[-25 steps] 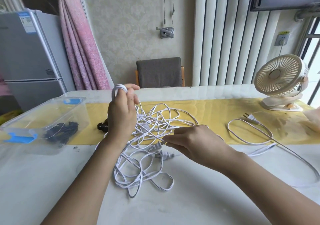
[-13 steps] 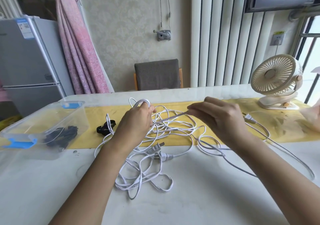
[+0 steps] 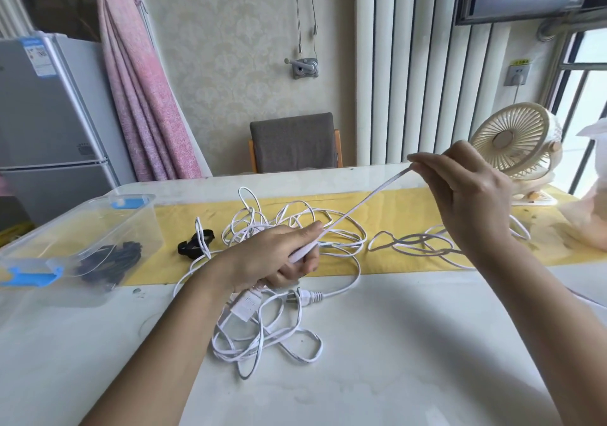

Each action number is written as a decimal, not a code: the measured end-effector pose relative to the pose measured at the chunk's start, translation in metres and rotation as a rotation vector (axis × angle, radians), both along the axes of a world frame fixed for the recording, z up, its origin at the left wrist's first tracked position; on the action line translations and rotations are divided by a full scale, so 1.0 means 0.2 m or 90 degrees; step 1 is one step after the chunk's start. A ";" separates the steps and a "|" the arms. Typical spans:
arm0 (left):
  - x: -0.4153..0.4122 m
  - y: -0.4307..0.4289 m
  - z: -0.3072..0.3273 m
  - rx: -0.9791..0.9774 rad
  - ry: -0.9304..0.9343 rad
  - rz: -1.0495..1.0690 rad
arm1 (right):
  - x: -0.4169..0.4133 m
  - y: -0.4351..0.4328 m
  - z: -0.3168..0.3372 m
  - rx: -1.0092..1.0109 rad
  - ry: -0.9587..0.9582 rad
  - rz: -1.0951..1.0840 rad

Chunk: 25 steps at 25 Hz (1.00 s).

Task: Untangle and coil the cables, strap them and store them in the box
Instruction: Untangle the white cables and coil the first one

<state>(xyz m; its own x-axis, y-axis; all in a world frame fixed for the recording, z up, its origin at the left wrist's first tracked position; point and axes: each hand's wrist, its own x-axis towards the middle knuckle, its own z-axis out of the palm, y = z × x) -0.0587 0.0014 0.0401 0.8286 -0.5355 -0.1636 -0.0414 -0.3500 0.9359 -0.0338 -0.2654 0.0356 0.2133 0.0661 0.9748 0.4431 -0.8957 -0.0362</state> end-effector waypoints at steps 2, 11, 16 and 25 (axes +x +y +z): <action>0.00 0.03 0.02 -0.138 0.152 -0.154 | 0.01 0.00 -0.01 0.005 0.010 0.002; 0.02 0.17 0.10 -0.742 0.350 -0.337 | 0.05 0.05 -0.09 -0.080 0.199 0.093; 0.08 0.23 0.06 -0.909 0.349 -0.183 | 0.07 0.14 -0.18 -0.194 0.402 0.122; 0.16 0.15 0.04 -0.608 -0.188 0.414 | -0.09 0.41 -0.23 -0.369 0.457 0.267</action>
